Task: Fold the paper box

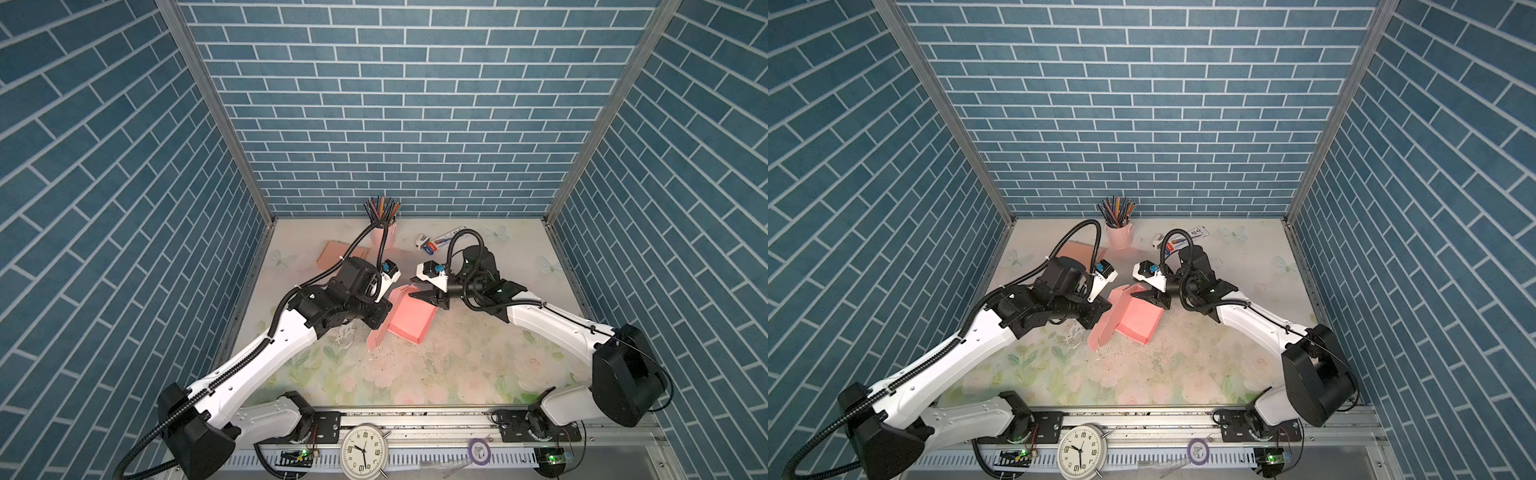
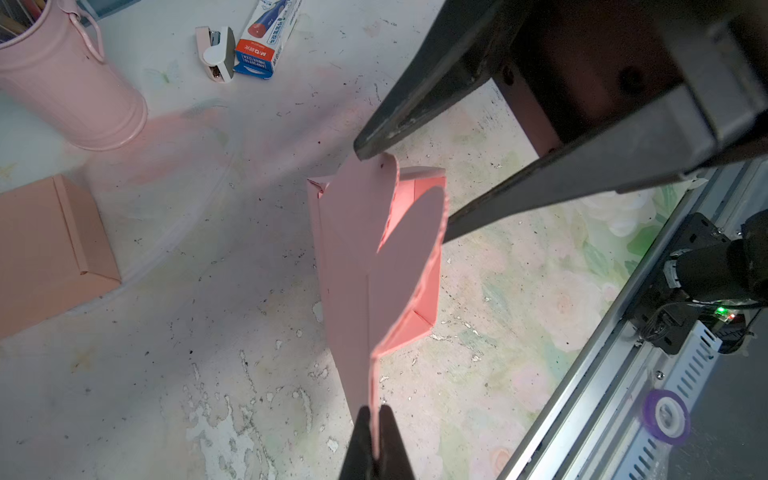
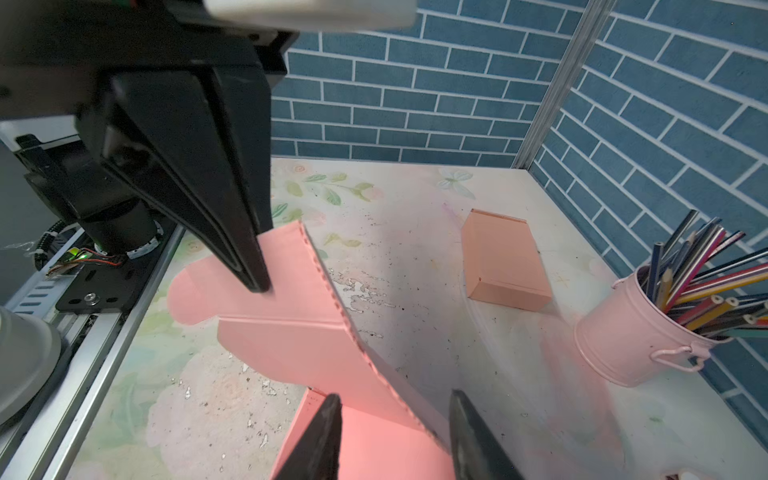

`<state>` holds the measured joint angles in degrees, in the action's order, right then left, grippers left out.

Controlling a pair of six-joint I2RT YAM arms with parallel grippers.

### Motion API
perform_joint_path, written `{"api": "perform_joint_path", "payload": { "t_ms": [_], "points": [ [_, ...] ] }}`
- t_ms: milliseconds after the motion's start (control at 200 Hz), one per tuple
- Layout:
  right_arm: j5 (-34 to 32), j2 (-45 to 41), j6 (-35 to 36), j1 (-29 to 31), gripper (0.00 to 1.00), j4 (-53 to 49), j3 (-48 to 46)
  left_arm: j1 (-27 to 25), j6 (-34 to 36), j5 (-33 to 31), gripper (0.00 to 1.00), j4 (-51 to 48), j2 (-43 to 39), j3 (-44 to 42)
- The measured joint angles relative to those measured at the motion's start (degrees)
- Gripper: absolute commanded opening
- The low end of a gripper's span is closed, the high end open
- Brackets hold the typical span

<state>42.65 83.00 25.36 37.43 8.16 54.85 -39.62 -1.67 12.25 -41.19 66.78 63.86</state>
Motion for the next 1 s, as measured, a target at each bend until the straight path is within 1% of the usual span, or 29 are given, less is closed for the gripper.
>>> {"api": "perform_joint_path", "payload": {
  "t_ms": [220, 325, 555, 765, 820, 885, 995],
  "points": [
    [-0.9, 0.3, 0.0, 0.0, 0.37, 0.0, 0.0, -0.1, 0.9, -0.2, 0.02, -0.5, 0.4, 0.4],
    [-1.2, 1.0, 0.1, 0.1, 0.34, -0.1, 0.0, -0.1, 1.1, -0.3, 0.02, -0.6, 0.7, 0.5],
    [-2.8, 2.6, 0.6, 0.4, 0.22, -1.3, 0.8, -0.2, 1.3, -0.9, 0.02, -1.1, 0.7, 0.8],
    [-3.7, 2.6, 1.9, 0.8, 0.08, -2.2, 0.8, -0.2, 1.5, -2.5, 0.03, -1.2, 0.8, 1.0],
    [-4.4, 2.6, 2.5, 0.9, 0.05, -2.2, 0.8, -0.2, 1.5, -3.0, 0.06, -1.2, 0.8, 1.2],
    [-5.2, 2.5, 2.9, 1.1, 0.03, -2.4, 0.8, -0.2, 1.5, -3.6, 0.13, -1.1, 0.9, 1.3],
    [-6.6, 2.0, 3.0, 1.1, 0.03, -3.0, 0.6, 0.2, 0.9, -4.1, 0.34, 0.0, 1.1, 1.1]
  ]
}}
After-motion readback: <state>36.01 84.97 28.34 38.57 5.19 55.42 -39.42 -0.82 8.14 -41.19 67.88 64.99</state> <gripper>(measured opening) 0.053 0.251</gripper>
